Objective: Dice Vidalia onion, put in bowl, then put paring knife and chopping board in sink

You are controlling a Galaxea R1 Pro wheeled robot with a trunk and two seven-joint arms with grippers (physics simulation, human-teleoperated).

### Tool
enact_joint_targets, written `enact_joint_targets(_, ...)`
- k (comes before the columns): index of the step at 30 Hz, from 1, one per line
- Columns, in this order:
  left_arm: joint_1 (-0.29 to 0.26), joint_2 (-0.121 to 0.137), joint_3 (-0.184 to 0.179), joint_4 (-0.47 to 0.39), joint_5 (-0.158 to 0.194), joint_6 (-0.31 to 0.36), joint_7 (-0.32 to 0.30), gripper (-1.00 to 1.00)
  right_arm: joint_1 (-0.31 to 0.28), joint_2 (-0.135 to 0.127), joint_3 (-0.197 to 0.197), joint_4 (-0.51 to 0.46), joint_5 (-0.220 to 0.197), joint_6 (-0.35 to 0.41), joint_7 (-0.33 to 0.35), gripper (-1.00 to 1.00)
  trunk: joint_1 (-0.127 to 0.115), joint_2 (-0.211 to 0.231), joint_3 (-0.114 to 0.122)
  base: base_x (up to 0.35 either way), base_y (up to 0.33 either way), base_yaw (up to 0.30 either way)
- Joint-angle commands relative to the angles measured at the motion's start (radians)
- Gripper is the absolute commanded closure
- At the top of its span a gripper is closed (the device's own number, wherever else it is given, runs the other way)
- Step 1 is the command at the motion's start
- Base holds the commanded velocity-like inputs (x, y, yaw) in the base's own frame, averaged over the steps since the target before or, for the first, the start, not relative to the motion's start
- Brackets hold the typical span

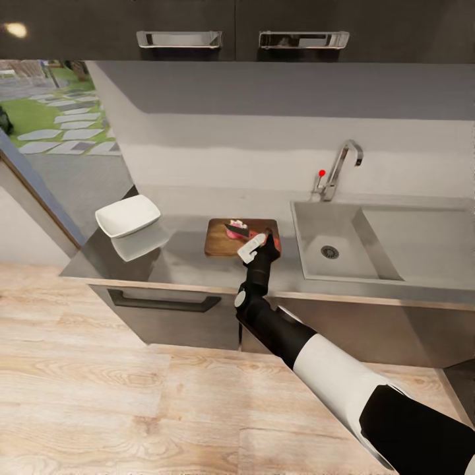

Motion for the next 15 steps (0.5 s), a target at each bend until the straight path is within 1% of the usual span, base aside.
enact_joint_targets(1, 0.0, 0.0, -0.009, 0.001, 0.008, -0.003, 0.002, -1.0, -0.001, 0.0, 0.002, 0.002, 0.005, 0.007, -0.002, 1.0, 0.0, -0.002, -0.001, -0.021, 0.0, 0.0)
enact_joint_targets(6, -0.001, 0.0, -0.009, 0.0, 0.008, -0.003, 0.002, -1.0, -0.001, 0.0, 0.001, 0.004, 0.007, 0.007, -0.004, 1.0, 0.0, -0.002, -0.001, -0.004, 0.0, 0.0)
enact_joint_targets(11, -0.001, -0.002, -0.009, 0.0, 0.008, -0.003, 0.002, -1.0, -0.001, 0.0, 0.001, 0.004, 0.008, 0.007, -0.006, 1.0, 0.0, -0.002, -0.001, 0.177, 0.077, 0.0)
enact_joint_targets(15, -0.001, -0.002, -0.009, 0.001, 0.008, -0.003, 0.002, -1.0, -0.001, 0.0, 0.0, 0.001, 0.009, 0.006, -0.034, 1.0, 0.0, -0.002, -0.001, 0.047, 0.018, 0.0)
